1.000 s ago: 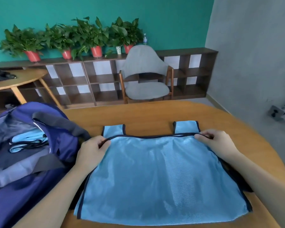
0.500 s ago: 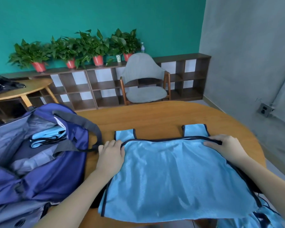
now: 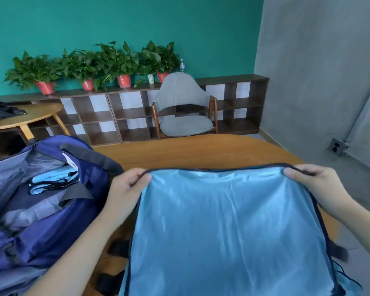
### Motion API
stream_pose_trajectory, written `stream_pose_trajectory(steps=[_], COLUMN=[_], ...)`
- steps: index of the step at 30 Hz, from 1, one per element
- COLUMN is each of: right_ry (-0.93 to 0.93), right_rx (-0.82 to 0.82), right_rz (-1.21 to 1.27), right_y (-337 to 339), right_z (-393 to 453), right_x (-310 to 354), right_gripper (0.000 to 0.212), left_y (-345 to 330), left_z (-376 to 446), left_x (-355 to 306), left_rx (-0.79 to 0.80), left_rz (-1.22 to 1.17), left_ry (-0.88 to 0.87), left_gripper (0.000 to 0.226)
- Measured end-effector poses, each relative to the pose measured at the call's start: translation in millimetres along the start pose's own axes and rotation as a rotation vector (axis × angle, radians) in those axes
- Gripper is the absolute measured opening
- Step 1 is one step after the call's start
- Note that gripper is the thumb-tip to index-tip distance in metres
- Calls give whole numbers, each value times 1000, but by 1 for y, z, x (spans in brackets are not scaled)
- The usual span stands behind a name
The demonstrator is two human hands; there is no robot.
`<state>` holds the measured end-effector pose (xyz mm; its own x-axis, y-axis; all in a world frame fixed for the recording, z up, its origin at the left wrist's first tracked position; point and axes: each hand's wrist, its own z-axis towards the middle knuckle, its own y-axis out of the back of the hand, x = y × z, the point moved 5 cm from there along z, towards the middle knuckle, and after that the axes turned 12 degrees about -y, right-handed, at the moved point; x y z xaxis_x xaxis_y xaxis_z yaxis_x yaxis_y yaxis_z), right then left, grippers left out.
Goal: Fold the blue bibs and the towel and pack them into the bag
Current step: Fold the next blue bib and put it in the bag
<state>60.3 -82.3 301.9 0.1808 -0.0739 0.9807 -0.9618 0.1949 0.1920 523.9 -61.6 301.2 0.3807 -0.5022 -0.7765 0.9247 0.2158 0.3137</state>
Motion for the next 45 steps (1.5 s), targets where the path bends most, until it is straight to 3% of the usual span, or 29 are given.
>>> stream_pose_trajectory(steps=[3,7,9,15,22,28,31,38,40,42,45], right_ry=[0,-14,3,11,-9,-2,11,-56,27,277,458], right_rx=[-23,-46,-63,-75,-99,-168,-200,-166,-236,-263,12], right_rz=[-100,-422,-473,-486,-321,-484,-608,-794,-991,-1048,-940], right_y=[-11,-29,-29,-27,-22,-29,-31,-34,-39,-56,-92], right_z=[29,52,52,56,53,62,70,74,64,41,-7], right_x=[7,-35,-48,-50,-49,-46,-50,-35,-24,-11,-10], right_gripper=[6,6,10,3,17,28,34,35,34,38,44], left_y=[-2,-22,-28,-26,-21,-18,-21,-23,-26,-37,-69], left_z=[38,37,26,27,22,23,29,62,61,52,19], left_x=[11,67,84,79,70,74,82,79,62,32,-11], left_rx=[-2,106,127,86,-43,-90,-47,248,280,297,450], left_rz=[38,463,545,523,382,438,520,756,804,774,699], left_ry=[39,95,85,31,42,85,138,248,214,114,-12], left_gripper=[10,11,19,19,18,13,14,13,34,37,33])
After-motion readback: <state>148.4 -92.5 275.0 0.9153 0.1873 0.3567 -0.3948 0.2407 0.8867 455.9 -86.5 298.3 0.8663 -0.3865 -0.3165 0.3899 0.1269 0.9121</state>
